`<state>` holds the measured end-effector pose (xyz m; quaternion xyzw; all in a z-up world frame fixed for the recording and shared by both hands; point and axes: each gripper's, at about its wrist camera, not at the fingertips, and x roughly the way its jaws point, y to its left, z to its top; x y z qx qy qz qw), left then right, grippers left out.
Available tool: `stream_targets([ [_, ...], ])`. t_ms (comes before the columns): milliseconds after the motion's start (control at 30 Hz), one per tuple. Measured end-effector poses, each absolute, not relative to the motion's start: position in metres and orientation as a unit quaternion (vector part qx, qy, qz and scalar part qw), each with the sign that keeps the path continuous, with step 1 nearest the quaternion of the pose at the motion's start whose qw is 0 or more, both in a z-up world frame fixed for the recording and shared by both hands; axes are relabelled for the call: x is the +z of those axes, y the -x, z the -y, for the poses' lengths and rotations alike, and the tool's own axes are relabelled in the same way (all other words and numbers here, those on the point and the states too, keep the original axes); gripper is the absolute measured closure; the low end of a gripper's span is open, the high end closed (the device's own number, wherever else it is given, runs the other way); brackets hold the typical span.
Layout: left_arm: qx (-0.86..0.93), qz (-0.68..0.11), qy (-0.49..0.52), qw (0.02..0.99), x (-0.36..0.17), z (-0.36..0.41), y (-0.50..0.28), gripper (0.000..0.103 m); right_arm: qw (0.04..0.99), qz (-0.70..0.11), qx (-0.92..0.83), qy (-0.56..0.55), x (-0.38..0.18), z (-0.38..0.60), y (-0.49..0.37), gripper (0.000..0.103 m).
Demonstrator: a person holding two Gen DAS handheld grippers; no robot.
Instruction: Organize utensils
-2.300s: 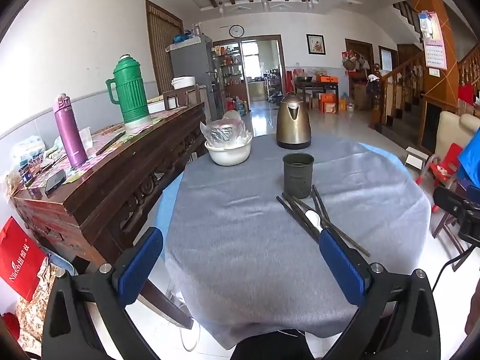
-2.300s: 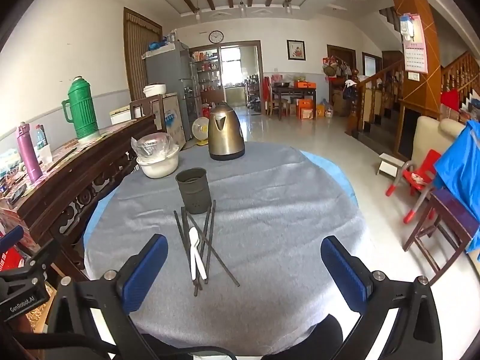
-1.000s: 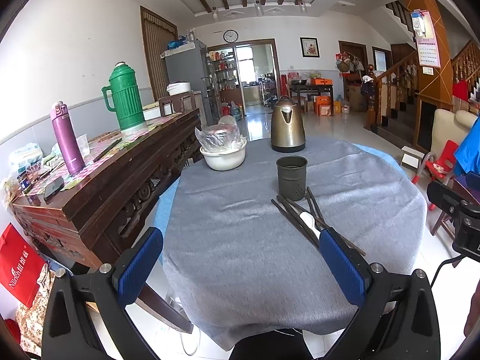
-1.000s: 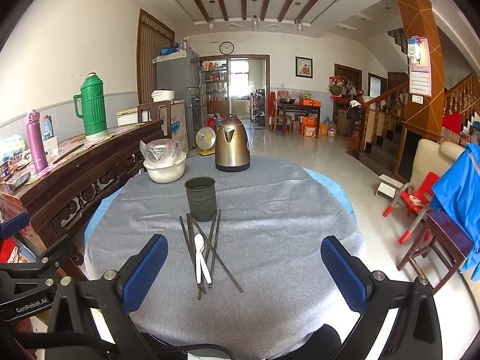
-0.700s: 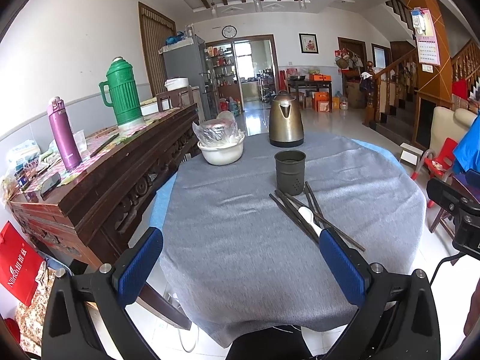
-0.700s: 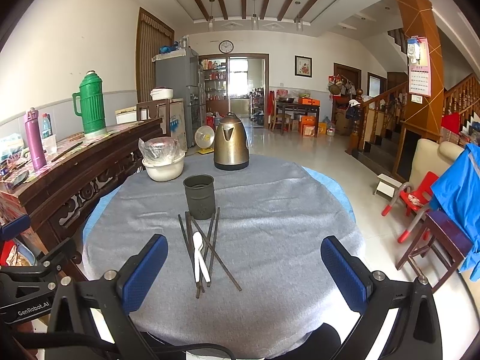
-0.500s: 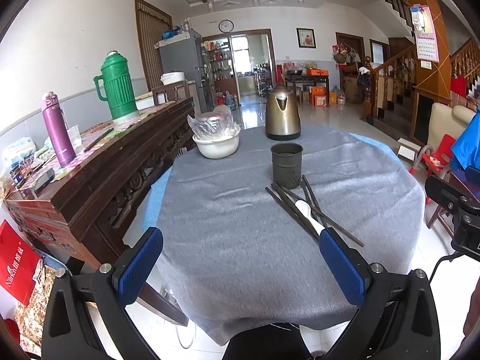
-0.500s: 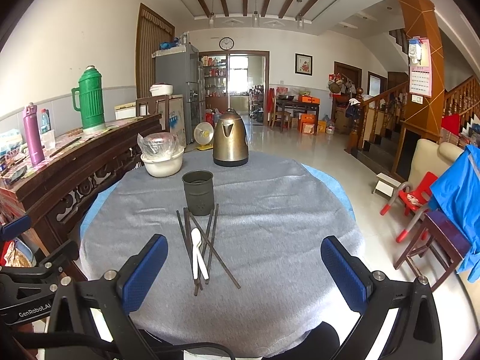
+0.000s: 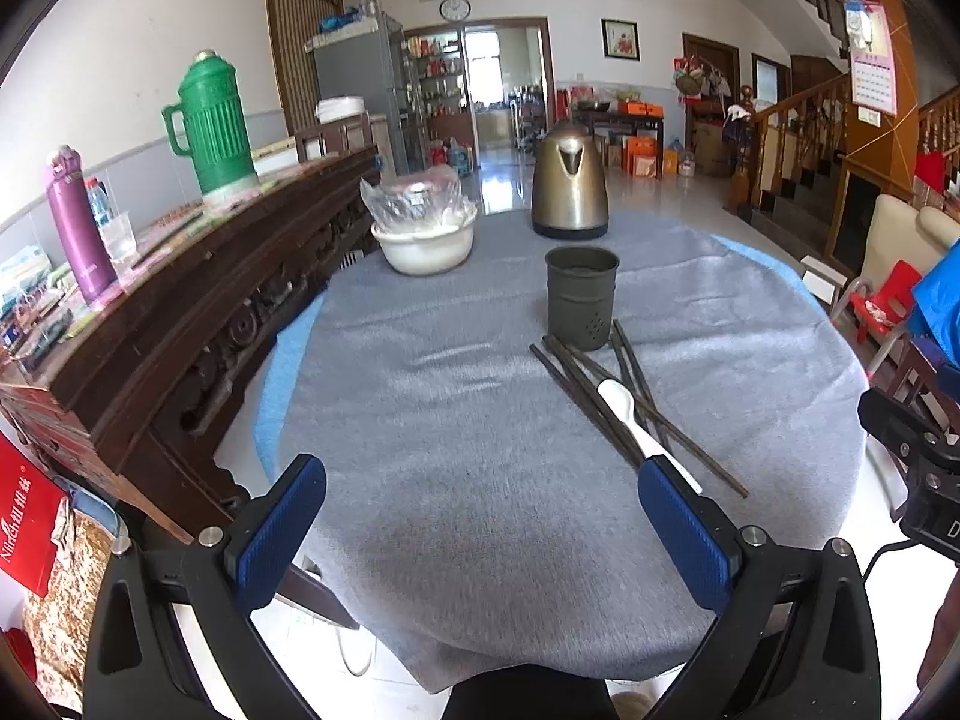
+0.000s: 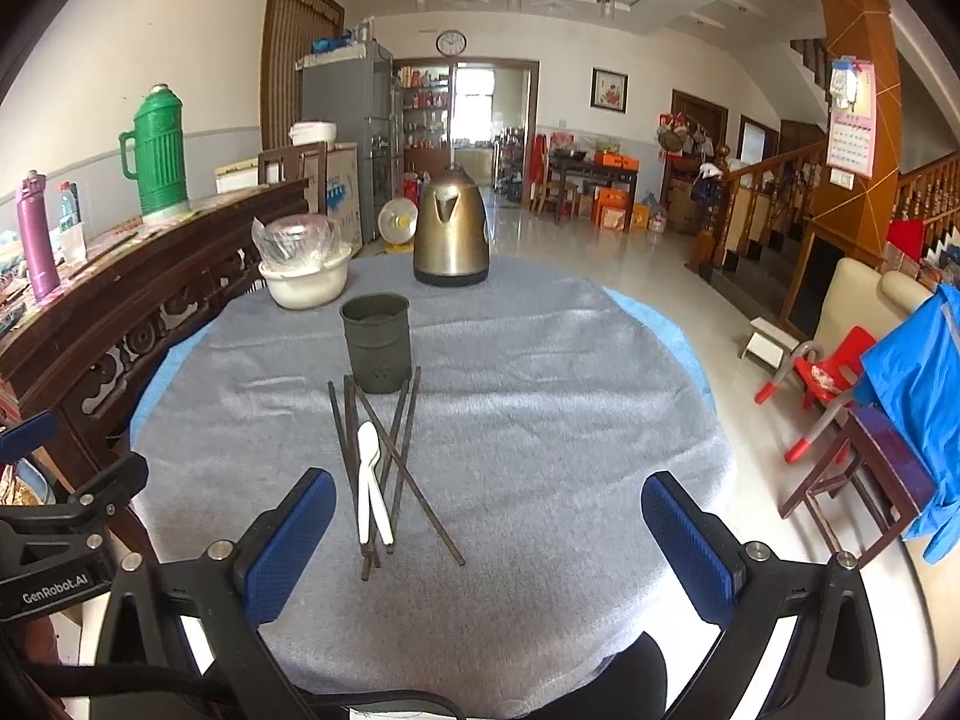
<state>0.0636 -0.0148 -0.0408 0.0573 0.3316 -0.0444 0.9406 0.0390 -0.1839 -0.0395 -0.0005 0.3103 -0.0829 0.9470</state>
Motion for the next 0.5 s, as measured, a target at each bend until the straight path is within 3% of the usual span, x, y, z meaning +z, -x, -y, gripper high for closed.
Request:
stream_targets([
  [267,-0.057,-0.387,-0.048,0.919,-0.079,0.026,-0.112,0.0,0.932,-0.354,-0.064,-0.03,-0.081,0.206,-0.088,0.001],
  [400,-0.092,-0.418,-0.029,0.903,-0.099,0.04,-0.136,0.0,0.919,-0.386,-0.046,-0.069,-0.109,0.225,-0.115,0.01],
  [500,-0.117,-0.448,-0.019,0.886,-0.115,0.053,-0.155,0.0,0.905,-0.411,-0.026,-0.109,-0.128,0.24,-0.134,0.024],
])
